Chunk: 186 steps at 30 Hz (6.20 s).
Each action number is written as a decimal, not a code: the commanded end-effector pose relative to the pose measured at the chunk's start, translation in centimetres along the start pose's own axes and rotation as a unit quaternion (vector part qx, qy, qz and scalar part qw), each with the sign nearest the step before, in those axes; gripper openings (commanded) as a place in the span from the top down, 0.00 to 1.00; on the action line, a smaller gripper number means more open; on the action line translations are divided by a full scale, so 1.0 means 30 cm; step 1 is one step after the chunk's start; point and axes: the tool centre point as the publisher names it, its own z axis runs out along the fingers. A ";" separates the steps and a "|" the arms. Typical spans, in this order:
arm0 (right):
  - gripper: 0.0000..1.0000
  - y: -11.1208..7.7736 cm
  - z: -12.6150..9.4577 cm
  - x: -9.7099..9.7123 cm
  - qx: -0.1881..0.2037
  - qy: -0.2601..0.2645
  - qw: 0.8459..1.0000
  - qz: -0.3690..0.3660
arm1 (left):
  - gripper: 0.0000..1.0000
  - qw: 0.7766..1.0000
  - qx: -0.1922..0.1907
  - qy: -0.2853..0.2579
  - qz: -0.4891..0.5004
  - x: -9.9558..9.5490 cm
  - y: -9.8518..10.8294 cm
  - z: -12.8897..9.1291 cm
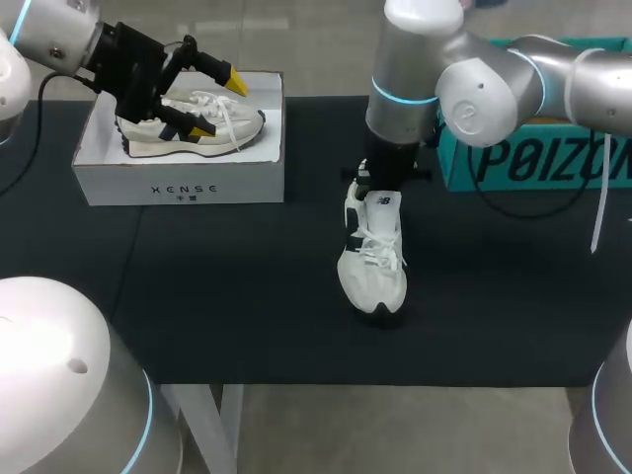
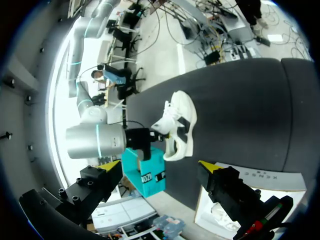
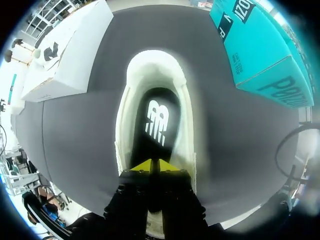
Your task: Take the shoe out of the shoebox, open the shoe tongue, remove and reinsert the insole, then place the shoe into the shoebox
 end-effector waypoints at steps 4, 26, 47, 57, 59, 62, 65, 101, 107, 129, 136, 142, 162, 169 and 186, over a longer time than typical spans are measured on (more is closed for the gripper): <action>0.00 -0.007 -0.010 0.017 0.000 0.000 1.000 -0.003 | 0.00 1.000 0.001 0.002 0.000 0.000 0.002 -0.001; 0.00 -0.058 -0.022 0.030 0.015 -0.008 1.000 0.008 | 0.00 1.000 0.001 0.002 0.000 0.000 0.002 -0.001; 0.00 -0.118 -0.064 0.047 0.003 -0.020 1.000 0.009 | 0.00 1.000 0.001 0.002 0.000 0.000 0.002 -0.001; 0.00 -0.196 -0.133 0.032 -0.015 -0.024 0.999 0.026 | 0.00 1.000 0.001 0.002 0.000 0.000 0.002 -0.001; 0.80 -0.181 -0.139 0.044 -0.022 -0.023 0.999 0.022 | 0.00 1.000 0.001 0.002 0.000 0.000 0.002 -0.001; 1.00 -0.148 -0.135 0.055 -0.032 -0.023 0.999 0.027 | 0.00 1.000 0.001 0.002 0.000 0.000 0.002 -0.001; 1.00 -0.113 -0.119 0.069 -0.036 -0.026 0.998 0.034 | 0.00 1.000 0.001 0.002 0.000 0.000 0.002 -0.001; 1.00 -0.066 -0.053 0.017 -0.025 -0.003 1.000 -0.002 | 0.00 1.000 0.001 0.002 0.000 0.000 0.002 -0.001; 1.00 -0.125 -0.193 0.084 0.030 0.075 0.932 -0.352 | 0.00 1.000 0.001 0.002 0.000 0.000 0.002 -0.001; 1.00 0.055 -0.269 -0.016 -0.049 -0.024 0.878 -0.475 | 0.00 1.000 0.001 0.002 0.000 0.000 0.002 -0.001; 0.80 0.215 -0.285 -0.034 -0.047 -0.059 0.841 -0.535 | 0.00 1.000 0.001 0.002 0.000 0.000 0.002 -0.001; 0.55 0.285 -0.260 -0.005 -0.031 -0.084 0.811 -0.579 | 0.00 1.000 0.001 0.002 0.000 0.000 0.002 -0.001; 0.41 0.419 -0.038 -0.051 0.007 -0.080 0.786 -0.613 | 0.00 1.000 0.001 0.002 0.000 0.000 0.002 -0.001; 0.25 0.418 0.064 -0.070 0.036 -0.062 0.781 -0.621 | 0.00 1.000 0.001 0.002 0.000 0.000 0.002 -0.001; 1.00 0.326 -0.127 -0.072 0.029 -0.066 0.813 -0.578 | 0.00 1.000 0.001 0.002 0.000 0.000 0.002 -0.001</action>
